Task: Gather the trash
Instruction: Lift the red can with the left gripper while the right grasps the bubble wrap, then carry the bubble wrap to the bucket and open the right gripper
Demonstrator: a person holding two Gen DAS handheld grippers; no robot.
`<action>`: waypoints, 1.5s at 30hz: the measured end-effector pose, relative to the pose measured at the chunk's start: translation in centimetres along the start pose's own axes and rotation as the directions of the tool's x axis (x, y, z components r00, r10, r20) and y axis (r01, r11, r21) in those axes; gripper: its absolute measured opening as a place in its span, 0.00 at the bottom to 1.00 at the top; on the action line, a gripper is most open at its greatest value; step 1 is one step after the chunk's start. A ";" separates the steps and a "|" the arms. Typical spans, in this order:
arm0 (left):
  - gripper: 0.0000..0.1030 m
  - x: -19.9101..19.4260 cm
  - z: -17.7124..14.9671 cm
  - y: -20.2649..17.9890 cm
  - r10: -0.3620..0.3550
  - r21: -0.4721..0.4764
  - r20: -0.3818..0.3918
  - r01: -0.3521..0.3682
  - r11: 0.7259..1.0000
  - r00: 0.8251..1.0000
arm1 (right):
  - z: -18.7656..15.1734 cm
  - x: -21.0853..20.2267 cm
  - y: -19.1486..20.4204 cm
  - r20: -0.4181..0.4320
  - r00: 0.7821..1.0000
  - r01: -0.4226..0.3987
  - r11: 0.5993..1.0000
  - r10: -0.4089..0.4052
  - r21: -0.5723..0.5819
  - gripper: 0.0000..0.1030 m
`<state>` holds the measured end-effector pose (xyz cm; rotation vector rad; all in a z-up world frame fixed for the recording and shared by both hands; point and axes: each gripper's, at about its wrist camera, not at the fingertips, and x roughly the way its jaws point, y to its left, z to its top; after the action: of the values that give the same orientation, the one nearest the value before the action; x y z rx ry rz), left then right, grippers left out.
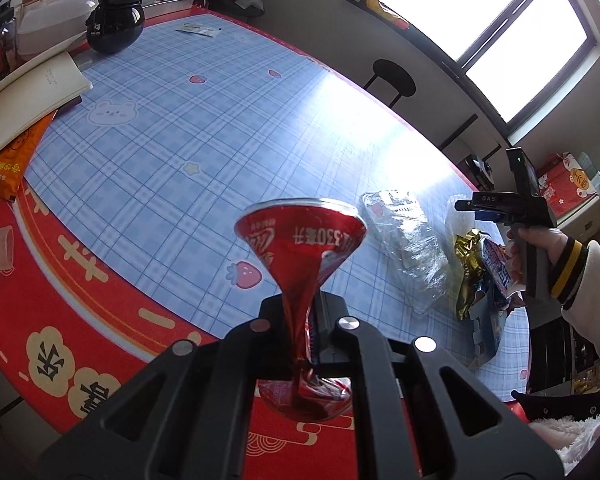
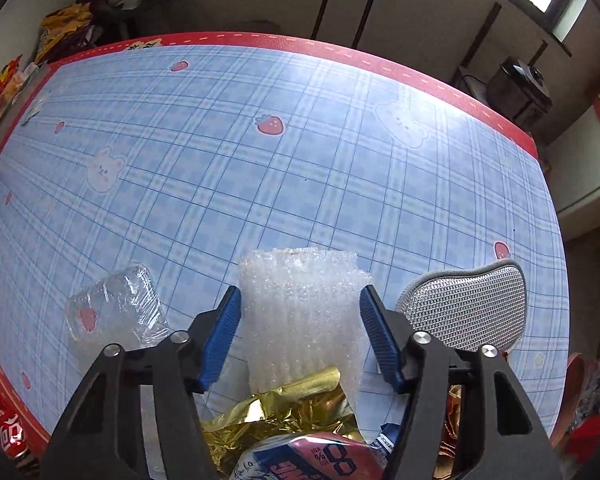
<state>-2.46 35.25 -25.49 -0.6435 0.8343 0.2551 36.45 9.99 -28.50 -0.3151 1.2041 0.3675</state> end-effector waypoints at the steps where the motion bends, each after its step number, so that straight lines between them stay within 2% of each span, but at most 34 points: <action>1: 0.08 0.0 0.1 -0.2 0.002 0.003 -0.001 -0.002 1.000 1.000 | 0.0 -0.2 0.0 0.004 1.000 -0.013 1.000 0.013 0.004 0.38; 4: 0.08 0.0 0.4 -0.8 0.003 0.014 0.002 -0.003 1.000 1.000 | -0.1 -1.7 -0.4 0.046 0.996 -0.080 0.996 0.079 0.026 0.26; 9: 0.08 0.1 1.0 -2.5 -0.009 0.052 0.007 0.008 0.999 1.000 | -0.5 -6.3 -1.3 0.179 0.967 -0.188 0.981 0.179 0.035 0.23; 15: 0.08 -0.4 1.9 -5.3 -0.025 0.103 0.028 0.022 0.994 0.999 | -1.9 -12.7 -4.0 0.375 0.890 -0.305 0.950 0.259 0.067 0.21; 20: 0.08 -1.3 2.7 -8.1 -0.043 0.156 0.049 0.034 0.987 0.998 | -4.9 -17.4 -7.3 0.508 0.818 -0.361 0.928 0.269 0.089 0.20; 24: 0.08 -2.2 3.4 -10.7 -0.061 0.200 0.066 0.047 0.979 0.996 | -8.2 -20.8 -9.8 0.594 0.769 -0.343 0.936 0.234 0.076 0.20; 28: 0.08 -3.0 4.1 -14.1 -0.089 0.253 0.078 0.067 0.965 0.993 | -11.9 -23.8 -13.4 0.654 0.730 -0.331 0.940 0.198 0.084 0.20; 31: 0.08 -3.3 4.3 -17.4 -0.118 0.304 0.082 0.088 0.949 0.990 | -14.5 -25.5 -16.9 0.687 0.711 -0.317 0.941 0.150 0.122 0.20; 35: 0.08 -3.4 4.4 -22.6 -0.165 0.380 0.077 0.124 0.917 0.983 | -18.5 -27.3 -22.4 0.716 0.695 -0.295 0.935 0.067 0.199 0.20; 38: 0.08 -3.2 4.0 -27.1 -0.209 0.438 0.065 0.160 0.884 0.976 | -21.8 -28.2 -26.7 0.719 0.695 -0.258 0.929 -0.012 0.264 0.20; 41: 0.08 -2.8 3.2 -31.8 -0.253 0.483 0.047 0.200 0.852 0.966 | -25.0 -28.4 -31.2 0.701 0.708 -0.219 0.917 -0.086 0.334 0.20; 45: 0.08 -2.0 1.5 -37.6 -0.299 0.534 0.011 0.247 0.809 0.954 | -29.0 -27.2 -37.0 0.648 0.742 -0.167 0.890 -0.171 0.425 0.20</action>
<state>14.08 6.81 -7.12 -0.2201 0.6659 -0.2088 19.72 -38.52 -10.82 0.2344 0.5283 0.1518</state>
